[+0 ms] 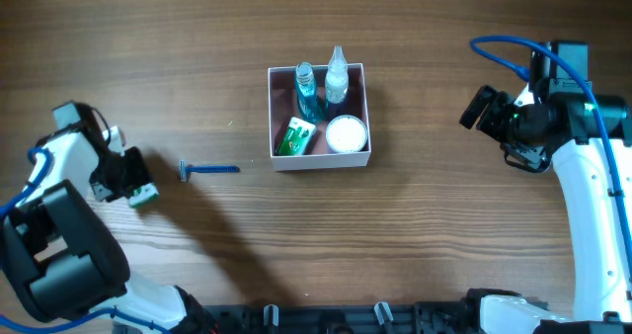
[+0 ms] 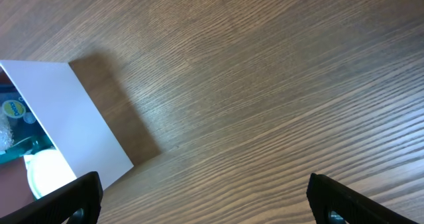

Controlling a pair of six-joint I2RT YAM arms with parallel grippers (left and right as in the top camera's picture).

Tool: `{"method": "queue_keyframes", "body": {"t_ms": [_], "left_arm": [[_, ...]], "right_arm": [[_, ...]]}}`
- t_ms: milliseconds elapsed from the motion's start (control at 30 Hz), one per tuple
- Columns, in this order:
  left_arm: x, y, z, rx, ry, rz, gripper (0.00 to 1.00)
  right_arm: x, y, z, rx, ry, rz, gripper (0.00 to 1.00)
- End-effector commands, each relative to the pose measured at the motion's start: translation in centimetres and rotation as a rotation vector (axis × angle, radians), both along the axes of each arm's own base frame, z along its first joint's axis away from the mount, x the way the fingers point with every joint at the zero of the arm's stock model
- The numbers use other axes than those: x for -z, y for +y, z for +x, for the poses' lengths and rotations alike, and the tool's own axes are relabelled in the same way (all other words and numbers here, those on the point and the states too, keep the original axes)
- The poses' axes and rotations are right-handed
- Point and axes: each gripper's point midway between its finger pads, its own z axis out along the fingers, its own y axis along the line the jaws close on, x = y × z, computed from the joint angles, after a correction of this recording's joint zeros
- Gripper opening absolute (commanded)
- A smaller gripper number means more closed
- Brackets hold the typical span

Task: Pack container

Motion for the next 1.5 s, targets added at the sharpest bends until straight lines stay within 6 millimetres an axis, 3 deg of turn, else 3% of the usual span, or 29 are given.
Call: {"method": "queue_keyframes", "body": {"t_ms": [0,100,200,467,600,900,1033,1200,1467], "left_arm": [[-5.5,-2.6,4.1,0.074,-0.151,0.020,0.04],[-9.2,-7.5,5.3,0.170,-0.201,-0.021,0.04],[-11.3,-12.2,5.7,0.278,-0.233,-0.039,0.04],[-11.8,-24.3,5.6,0.519,-0.290,-0.100,0.04],[-11.8,-28.1,6.0,0.563,-0.339,-0.129,0.04],[-12.3,-29.8,7.2,0.556,-0.409,-0.152,0.04],[-11.4,-29.8,7.5,0.555,-0.391,-0.141,0.04],[-8.8,-29.9,7.8,0.537,-0.332,-0.137,0.04],[-8.6,-30.3,8.5,0.537,-0.353,-0.144,0.04]], "right_arm": [[0.3,0.1,-0.1,-0.011,0.009,0.005,1.00],[0.3,0.1,-0.1,-0.010,0.009,0.005,1.00],[0.3,0.1,-0.1,-0.010,0.008,0.005,1.00],[0.3,0.1,-0.1,-0.009,0.010,0.006,1.00],[0.3,0.1,-0.2,-0.009,0.013,0.007,1.00],[0.3,0.1,-0.2,-0.010,0.014,0.006,1.00],[0.3,0.3,-0.2,-0.013,0.012,0.018,1.00],[0.3,0.4,-0.2,-0.011,0.012,0.022,1.00],[0.3,0.4,-0.2,-0.011,0.012,0.022,1.00]]}}
